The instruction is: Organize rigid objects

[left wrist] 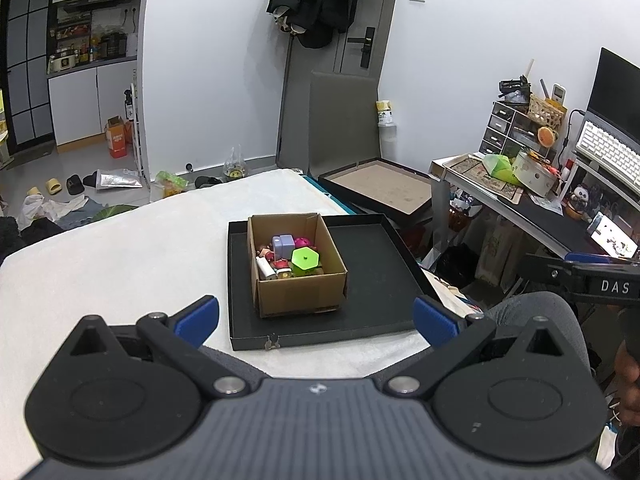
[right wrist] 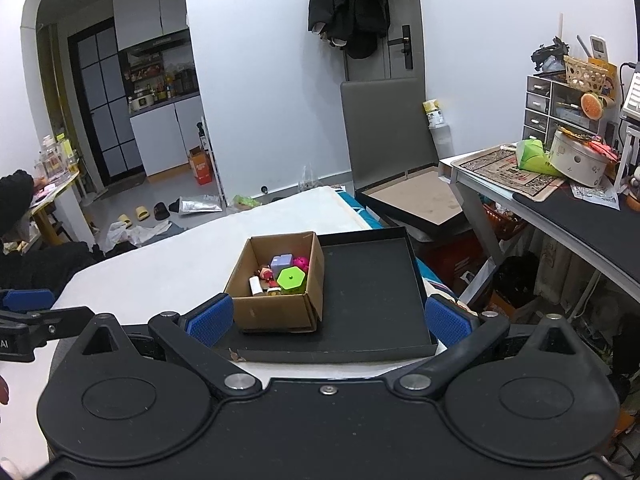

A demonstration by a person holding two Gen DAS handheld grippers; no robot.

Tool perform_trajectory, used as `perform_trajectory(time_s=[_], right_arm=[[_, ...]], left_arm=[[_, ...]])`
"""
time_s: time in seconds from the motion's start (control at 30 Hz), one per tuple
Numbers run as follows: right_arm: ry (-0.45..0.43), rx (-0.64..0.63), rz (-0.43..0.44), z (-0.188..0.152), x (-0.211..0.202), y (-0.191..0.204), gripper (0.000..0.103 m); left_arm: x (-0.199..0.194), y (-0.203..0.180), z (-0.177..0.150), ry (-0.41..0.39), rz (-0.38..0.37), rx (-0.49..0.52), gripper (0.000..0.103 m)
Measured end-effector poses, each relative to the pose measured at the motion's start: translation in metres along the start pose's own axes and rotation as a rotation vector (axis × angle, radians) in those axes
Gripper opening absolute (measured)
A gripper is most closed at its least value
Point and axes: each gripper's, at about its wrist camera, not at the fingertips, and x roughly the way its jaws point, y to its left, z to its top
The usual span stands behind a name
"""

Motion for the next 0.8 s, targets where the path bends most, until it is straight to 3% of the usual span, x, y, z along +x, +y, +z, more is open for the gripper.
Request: perform_trajectory(time_s=[0.3,0.8], right_arm=[[-0.006,-0.064,-0.031,-0.0010,-0.0008,0.0064,0.103],[-0.009,-0.031,-0.046,-0.0017,0.0000,-0.0002,0.103]], left_arm=[[-0.0027,-0.0005,0.0004,-0.003,0.003,0.004,0.102],[-0.0048,-0.0008,-0.0019,-0.019,0.000,0.007,0.102]])
